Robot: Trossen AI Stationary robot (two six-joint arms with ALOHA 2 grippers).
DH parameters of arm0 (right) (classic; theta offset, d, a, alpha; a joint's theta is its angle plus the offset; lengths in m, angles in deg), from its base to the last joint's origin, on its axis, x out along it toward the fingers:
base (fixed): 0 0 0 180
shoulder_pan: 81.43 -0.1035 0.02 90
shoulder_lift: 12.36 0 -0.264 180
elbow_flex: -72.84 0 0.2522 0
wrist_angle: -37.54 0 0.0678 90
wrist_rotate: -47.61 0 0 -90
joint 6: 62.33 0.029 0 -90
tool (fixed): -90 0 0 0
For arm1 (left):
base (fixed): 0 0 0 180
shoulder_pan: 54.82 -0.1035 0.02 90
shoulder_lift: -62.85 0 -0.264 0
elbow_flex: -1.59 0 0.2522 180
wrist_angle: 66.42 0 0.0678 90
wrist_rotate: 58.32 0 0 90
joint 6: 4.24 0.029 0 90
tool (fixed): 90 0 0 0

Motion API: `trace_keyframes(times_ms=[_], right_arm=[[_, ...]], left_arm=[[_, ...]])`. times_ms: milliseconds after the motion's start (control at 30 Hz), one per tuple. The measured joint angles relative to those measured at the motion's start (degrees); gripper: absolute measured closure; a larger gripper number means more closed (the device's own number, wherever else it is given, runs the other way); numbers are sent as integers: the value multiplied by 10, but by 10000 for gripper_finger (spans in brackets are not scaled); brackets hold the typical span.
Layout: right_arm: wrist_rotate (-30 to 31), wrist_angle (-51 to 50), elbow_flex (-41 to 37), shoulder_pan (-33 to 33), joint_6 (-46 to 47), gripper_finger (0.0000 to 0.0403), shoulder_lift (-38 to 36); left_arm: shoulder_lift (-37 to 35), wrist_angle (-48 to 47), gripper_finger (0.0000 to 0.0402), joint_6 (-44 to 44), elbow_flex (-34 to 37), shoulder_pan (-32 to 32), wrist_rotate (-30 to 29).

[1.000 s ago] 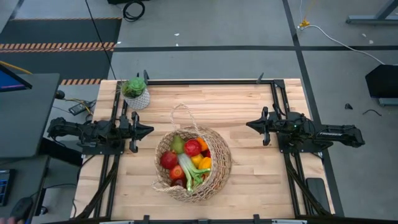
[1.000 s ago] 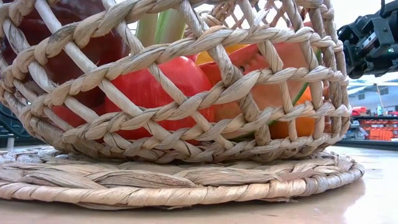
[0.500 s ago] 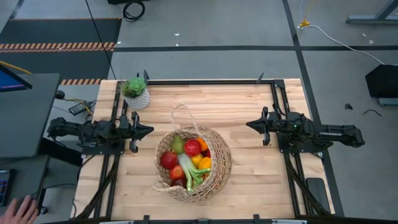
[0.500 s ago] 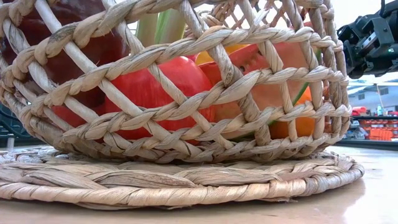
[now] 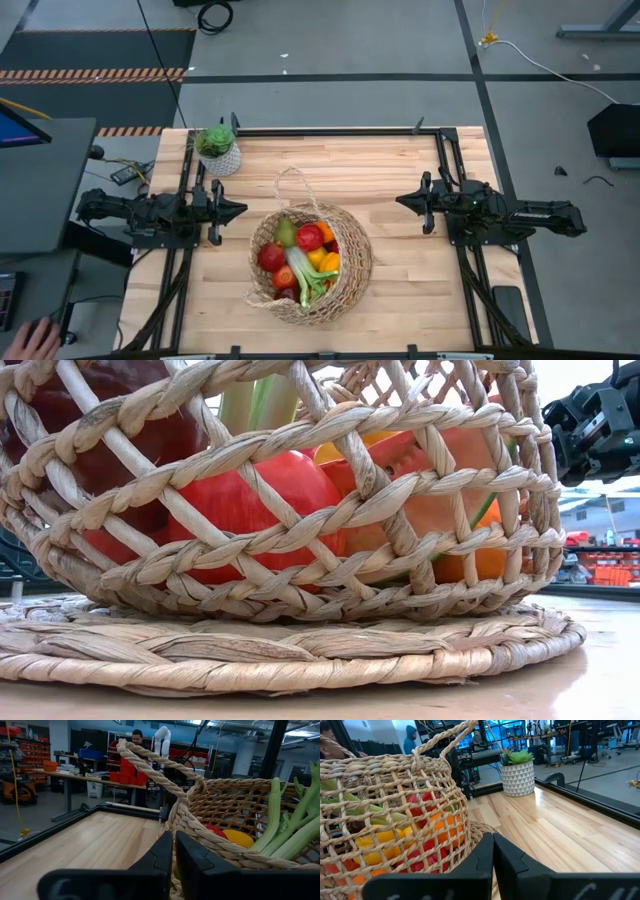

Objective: Build produce basket
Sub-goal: Return to home position

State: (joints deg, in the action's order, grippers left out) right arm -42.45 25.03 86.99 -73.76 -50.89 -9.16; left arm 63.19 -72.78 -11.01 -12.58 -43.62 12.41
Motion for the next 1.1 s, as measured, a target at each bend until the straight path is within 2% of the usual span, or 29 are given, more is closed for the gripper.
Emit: trace_keyframes(times_ms=[1100], right_arm=[[0,0,0,0,0,390,0]], left_arm=[[0,0,371,0,0,0,0]])
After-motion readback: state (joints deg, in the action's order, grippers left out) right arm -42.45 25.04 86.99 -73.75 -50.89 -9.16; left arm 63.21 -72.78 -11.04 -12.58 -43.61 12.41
